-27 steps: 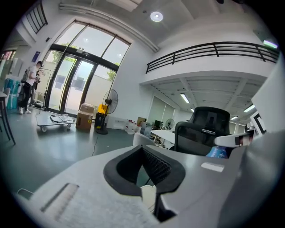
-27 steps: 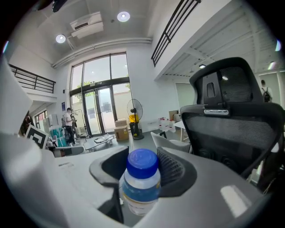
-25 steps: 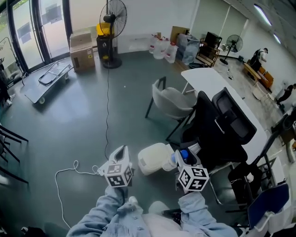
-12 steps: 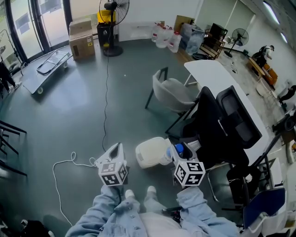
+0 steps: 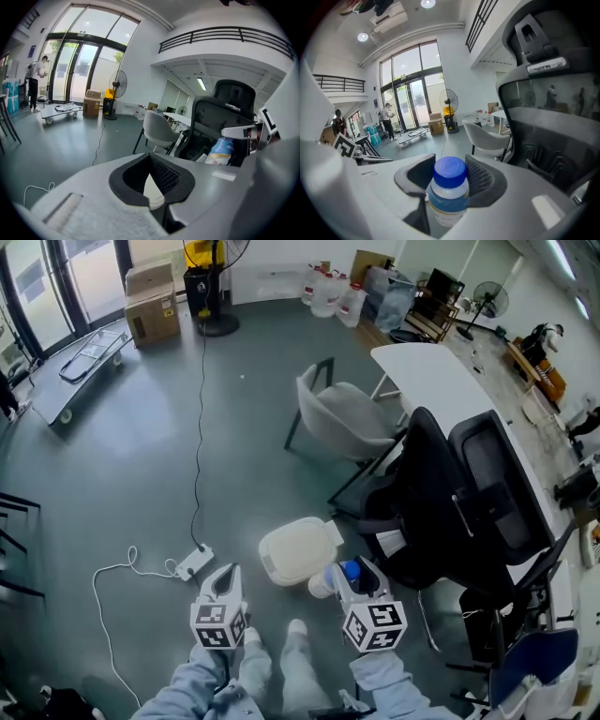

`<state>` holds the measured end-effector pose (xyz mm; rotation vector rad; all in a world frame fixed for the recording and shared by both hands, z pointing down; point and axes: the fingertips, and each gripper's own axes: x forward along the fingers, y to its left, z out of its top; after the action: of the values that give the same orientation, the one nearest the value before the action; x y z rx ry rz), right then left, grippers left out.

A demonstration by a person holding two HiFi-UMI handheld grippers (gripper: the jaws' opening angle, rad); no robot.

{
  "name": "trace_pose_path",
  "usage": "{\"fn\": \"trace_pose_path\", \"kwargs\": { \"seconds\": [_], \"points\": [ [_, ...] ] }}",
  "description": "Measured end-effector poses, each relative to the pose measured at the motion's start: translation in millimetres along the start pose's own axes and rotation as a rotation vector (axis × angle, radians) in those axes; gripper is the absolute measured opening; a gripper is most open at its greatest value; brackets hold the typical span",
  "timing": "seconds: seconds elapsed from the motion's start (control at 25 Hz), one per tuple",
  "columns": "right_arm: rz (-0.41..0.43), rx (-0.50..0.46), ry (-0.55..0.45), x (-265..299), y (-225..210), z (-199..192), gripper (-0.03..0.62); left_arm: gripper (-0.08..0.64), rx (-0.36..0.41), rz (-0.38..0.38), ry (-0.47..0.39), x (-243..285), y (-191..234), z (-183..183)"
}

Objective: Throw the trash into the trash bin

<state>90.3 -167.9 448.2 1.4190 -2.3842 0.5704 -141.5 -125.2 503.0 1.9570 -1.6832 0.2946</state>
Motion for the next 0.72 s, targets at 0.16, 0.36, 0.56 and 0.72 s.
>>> {"fn": "trace_pose_path", "kwargs": {
  "seconds": [0.16,0.36,0.56,0.72],
  "points": [
    [0.019,-0.017,0.054,21,-21,-61,0.201,-0.005,0.018,-0.028,0.081,29,-1,-64],
    [0.005,0.034,0.096,38,-37,-144,0.201,-0.005,0.045,-0.011,0.154,64,21,-152],
    [-0.034,0.089,0.109,53,-58,-207,0.201,-0.005,0.079,-0.018,0.168,105,31,-212],
    [-0.072,0.113,0.111,58,-68,-228,0.201,-0.005,0.107,-0.038,0.177,127,38,-230]
  ]
}}
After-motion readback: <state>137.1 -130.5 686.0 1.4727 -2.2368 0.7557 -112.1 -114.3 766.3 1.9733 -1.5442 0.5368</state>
